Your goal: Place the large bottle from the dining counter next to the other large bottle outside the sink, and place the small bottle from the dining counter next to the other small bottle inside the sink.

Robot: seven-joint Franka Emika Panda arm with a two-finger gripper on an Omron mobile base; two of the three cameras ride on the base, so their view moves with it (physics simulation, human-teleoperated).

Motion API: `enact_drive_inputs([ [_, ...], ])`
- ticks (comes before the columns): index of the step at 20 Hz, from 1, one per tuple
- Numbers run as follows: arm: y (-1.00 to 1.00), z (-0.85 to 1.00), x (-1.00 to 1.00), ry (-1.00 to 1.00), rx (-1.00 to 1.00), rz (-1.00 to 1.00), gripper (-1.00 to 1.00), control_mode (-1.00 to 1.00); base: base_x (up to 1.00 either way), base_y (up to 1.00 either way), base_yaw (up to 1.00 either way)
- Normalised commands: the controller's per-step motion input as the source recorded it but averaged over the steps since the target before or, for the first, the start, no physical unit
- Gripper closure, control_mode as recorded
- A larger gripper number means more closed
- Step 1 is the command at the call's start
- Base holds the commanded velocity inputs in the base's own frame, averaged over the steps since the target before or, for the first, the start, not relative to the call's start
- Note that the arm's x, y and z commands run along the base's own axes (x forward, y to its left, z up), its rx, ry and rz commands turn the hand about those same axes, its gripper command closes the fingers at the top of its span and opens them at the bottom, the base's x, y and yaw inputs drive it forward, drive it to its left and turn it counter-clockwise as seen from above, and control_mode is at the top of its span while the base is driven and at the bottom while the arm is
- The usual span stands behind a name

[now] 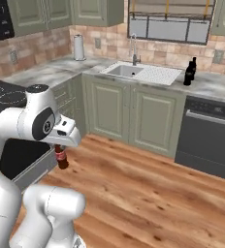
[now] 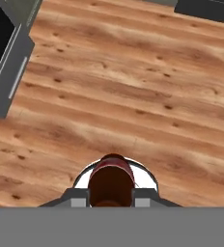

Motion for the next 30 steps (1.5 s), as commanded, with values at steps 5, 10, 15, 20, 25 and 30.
enact_drive_inputs([
  [5, 0.0, 0.0, 0.0, 0.0, 0.0, 0.0, 1.0, 1.0, 1.0, 0.0, -0.2],
  [10, 0.0, 0.0, 0.0, 0.0, 0.0, 0.0, 1.0, 1.0, 0.85, 0.0, -0.17],
  [15, 0.0, 0.0, 0.0, 0.0, 0.0, 0.0, 1.0, 1.0, 0.82, 0.0, -0.16],
  [20, 0.0, 0.0, 0.0, 0.0, 0.0, 0.0, 1.0, 1.0, 0.96, 0.12, -0.19],
  [25, 0.0, 0.0, 0.0, 0.0, 0.0, 0.0, 1.0, 1.0, 0.79, 0.36, -0.23],
  [30, 0.0, 0.0, 0.0, 0.0, 0.0, 0.0, 1.0, 1.0, 0.64, 0.47, -0.22],
])
